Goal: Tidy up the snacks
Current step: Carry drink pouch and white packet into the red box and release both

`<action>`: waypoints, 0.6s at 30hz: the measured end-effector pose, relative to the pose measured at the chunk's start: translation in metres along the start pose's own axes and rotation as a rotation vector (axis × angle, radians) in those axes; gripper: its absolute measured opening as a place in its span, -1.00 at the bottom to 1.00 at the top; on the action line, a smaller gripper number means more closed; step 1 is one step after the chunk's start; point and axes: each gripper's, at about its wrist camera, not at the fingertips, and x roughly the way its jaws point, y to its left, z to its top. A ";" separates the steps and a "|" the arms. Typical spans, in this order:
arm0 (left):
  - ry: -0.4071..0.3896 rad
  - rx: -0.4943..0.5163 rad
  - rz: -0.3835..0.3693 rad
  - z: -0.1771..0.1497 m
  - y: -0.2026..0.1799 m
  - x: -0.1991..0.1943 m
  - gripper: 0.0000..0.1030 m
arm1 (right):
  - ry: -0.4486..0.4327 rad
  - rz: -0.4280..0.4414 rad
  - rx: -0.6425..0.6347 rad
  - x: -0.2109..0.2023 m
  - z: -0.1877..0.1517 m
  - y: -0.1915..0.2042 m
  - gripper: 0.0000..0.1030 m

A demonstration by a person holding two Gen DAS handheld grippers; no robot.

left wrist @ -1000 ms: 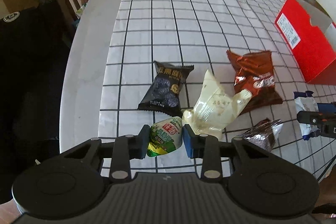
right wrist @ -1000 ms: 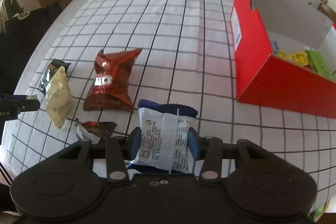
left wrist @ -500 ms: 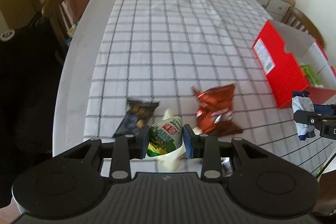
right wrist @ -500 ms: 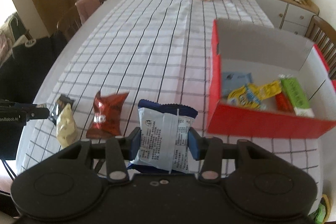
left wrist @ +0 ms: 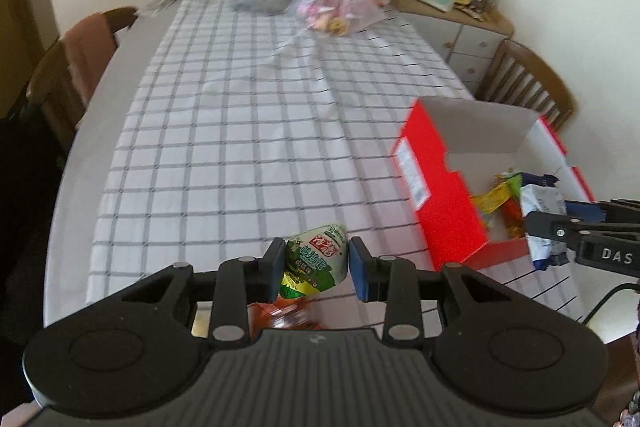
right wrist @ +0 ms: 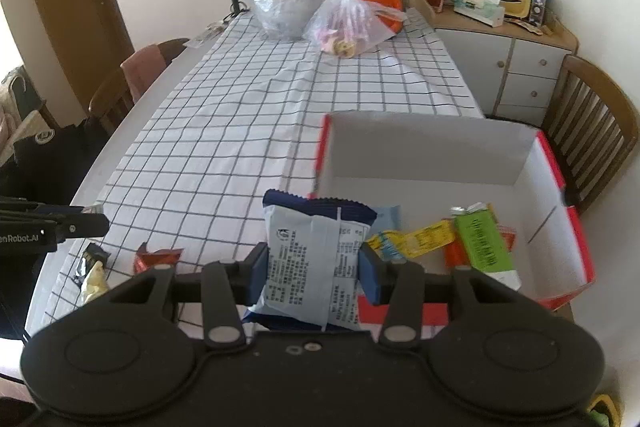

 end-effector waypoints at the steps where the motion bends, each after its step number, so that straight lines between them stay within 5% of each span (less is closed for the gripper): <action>1: -0.004 0.009 -0.008 0.004 -0.009 0.002 -0.36 | -0.002 -0.002 0.005 -0.001 0.002 -0.007 -0.13; 18: -0.002 0.108 -0.074 0.054 -0.135 0.057 -0.36 | 0.010 -0.049 0.018 0.015 0.023 -0.110 -0.13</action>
